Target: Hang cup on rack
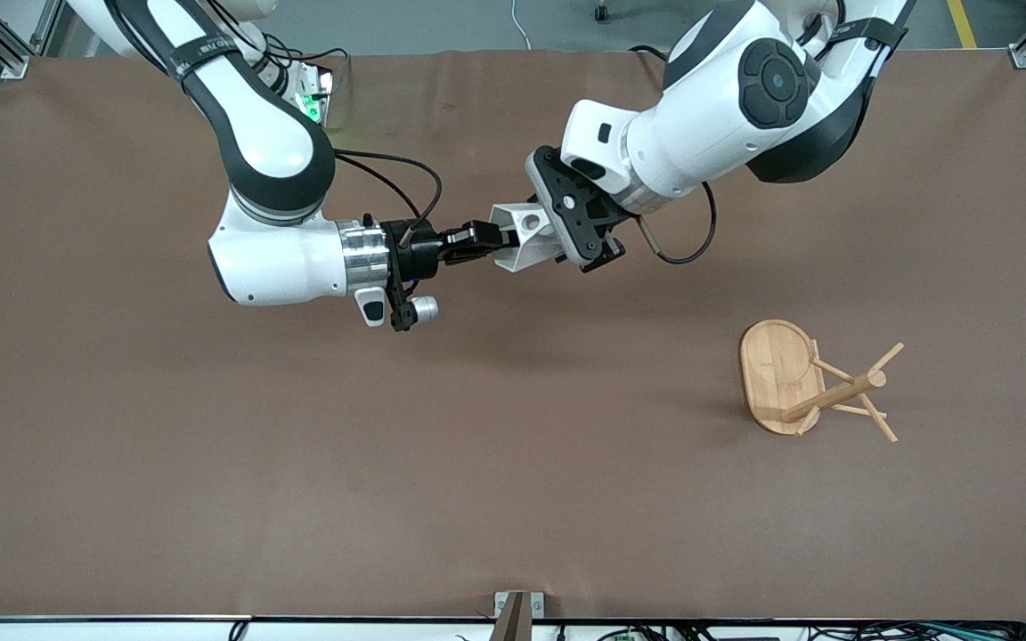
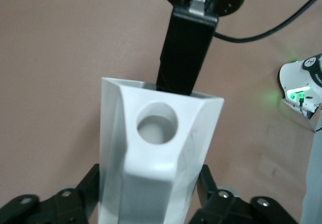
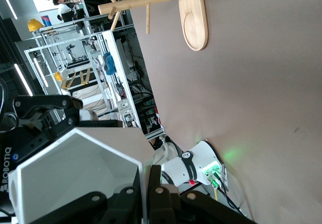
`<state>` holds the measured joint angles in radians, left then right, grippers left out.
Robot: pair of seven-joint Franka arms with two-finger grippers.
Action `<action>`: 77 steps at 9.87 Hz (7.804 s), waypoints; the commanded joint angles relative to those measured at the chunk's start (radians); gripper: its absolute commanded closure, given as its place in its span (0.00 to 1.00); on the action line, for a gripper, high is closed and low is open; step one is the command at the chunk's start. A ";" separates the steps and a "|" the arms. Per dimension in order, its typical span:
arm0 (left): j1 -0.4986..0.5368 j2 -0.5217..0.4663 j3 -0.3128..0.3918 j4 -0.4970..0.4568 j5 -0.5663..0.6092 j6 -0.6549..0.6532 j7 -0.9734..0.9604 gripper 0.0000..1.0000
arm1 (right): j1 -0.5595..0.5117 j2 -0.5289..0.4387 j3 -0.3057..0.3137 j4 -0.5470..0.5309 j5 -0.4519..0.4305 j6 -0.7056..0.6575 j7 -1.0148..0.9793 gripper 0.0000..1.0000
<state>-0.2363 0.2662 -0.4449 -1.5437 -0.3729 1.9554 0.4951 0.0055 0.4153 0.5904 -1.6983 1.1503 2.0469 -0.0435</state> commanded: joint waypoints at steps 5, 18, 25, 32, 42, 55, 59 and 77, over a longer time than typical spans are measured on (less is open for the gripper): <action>-0.021 0.033 -0.003 -0.039 0.029 0.030 -0.003 1.00 | -0.022 -0.026 0.040 0.040 0.046 -0.027 0.060 0.01; -0.015 0.039 0.003 -0.032 0.182 0.037 -0.363 0.99 | -0.059 -0.049 -0.488 0.046 -0.691 -0.226 0.016 0.00; 0.118 0.036 0.011 -0.025 0.270 0.027 -0.809 0.99 | -0.070 -0.189 -0.722 0.167 -1.049 -0.278 -0.037 0.00; 0.158 0.030 0.087 -0.154 0.284 0.054 -0.729 0.99 | -0.036 -0.420 -0.687 0.172 -1.170 -0.519 0.116 0.00; 0.138 0.012 0.281 -0.268 0.258 0.089 -0.592 0.99 | -0.082 -0.417 -0.684 0.224 -1.129 -0.525 0.090 0.00; 0.135 0.024 0.426 -0.269 0.218 0.093 -0.313 0.93 | -0.081 -0.414 -0.684 0.227 -1.135 -0.531 0.082 0.00; 0.129 0.025 0.430 -0.266 0.219 0.093 -0.322 0.00 | -0.082 -0.414 -0.686 0.227 -1.135 -0.531 0.082 0.00; 0.236 -0.392 0.300 -0.142 0.377 -0.400 -0.513 0.00 | -0.061 -0.414 -0.724 0.227 -1.137 -0.536 0.083 0.00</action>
<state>-0.0429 -0.1022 -0.0992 -1.6201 -0.0182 1.5532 -0.0089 -0.0608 0.0106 -0.1251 -1.4616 0.0000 1.5130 0.0440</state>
